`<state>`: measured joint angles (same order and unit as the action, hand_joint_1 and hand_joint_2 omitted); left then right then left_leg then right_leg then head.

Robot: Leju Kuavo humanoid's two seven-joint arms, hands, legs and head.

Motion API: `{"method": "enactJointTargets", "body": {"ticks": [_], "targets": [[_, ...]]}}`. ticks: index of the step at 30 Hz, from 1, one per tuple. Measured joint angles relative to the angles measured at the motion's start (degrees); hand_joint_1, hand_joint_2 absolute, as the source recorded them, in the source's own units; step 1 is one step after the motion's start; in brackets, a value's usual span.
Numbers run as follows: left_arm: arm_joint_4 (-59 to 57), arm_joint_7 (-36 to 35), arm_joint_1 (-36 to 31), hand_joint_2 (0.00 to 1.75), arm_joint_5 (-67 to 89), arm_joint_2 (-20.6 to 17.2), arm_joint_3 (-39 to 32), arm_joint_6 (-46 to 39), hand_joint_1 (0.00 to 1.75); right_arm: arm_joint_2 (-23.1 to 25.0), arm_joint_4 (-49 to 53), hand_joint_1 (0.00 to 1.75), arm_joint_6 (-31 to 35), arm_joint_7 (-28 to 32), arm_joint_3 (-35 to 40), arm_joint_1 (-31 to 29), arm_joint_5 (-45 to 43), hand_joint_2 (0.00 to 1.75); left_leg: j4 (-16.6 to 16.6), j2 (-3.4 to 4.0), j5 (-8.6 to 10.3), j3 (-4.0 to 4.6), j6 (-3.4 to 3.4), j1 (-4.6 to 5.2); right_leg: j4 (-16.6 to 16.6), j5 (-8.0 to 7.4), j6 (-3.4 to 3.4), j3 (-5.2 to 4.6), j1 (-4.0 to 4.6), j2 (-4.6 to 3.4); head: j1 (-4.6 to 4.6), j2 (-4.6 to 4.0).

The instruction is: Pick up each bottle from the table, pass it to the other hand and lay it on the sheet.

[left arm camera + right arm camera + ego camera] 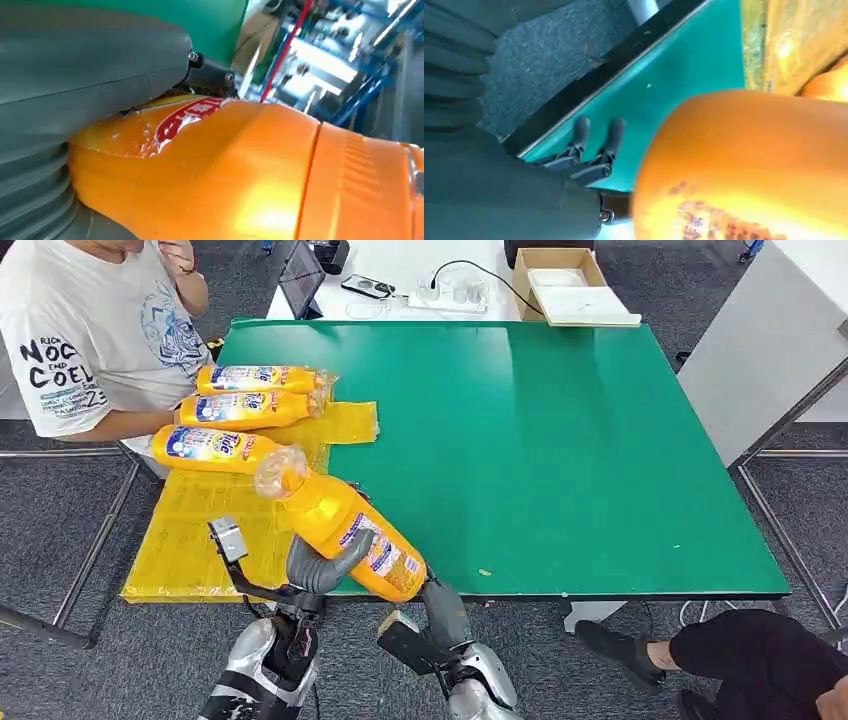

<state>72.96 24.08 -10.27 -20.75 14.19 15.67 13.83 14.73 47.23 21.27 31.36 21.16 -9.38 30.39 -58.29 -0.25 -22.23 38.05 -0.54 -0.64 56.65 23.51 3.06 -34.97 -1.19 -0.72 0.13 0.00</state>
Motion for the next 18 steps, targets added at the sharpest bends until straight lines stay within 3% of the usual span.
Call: {"method": "enactJointTargets", "body": {"ticks": [5, 10, 14, 18], "targets": [[-0.28, 4.12, -3.86, 1.75, 12.48, -0.2, -3.09, -18.07, 1.75, -0.35, 7.95, 0.0, -1.31, 0.66, -0.77, 2.37, -4.95, 0.0, 0.0, 0.0, 0.02, 0.01, -0.01, 0.0, 0.02, -0.02, -0.01, -0.01, 0.0, 0.0, 0.0, 0.0], [-3.5, 9.23, -9.86, 1.75, 30.12, -1.6, -7.37, -37.57, 1.75, -0.79, 18.48, 0.0, 1.79, 3.46, -1.22, 4.27, -7.22, 0.0, 0.0, -0.01, 0.07, 0.0, 0.01, -0.01, 0.03, -0.02, -0.01, 0.03, 0.0, 0.01, 0.0, 0.0], [-5.7, 9.82, -11.96, 1.75, 32.96, -2.54, -9.0, -40.57, 1.75, -0.79, 22.89, 0.0, 2.6, 4.15, -1.36, 4.99, -7.57, 0.0, 0.0, 0.0, 0.07, 0.01, 0.01, -0.01, 0.03, -0.01, -0.01, 0.01, -0.01, 0.01, 0.0, 0.0], [-9.21, 11.54, -13.81, 1.75, 40.87, -3.25, -10.53, -49.46, 1.75, -0.79, 27.16, 0.0, 8.23, 8.08, -1.38, 6.18, -10.16, 0.0, 0.0, 0.0, 0.06, 0.03, 0.0, 0.0, 0.03, -0.01, 0.0, 0.01, -0.02, 0.0, 0.0, 0.0]]}}
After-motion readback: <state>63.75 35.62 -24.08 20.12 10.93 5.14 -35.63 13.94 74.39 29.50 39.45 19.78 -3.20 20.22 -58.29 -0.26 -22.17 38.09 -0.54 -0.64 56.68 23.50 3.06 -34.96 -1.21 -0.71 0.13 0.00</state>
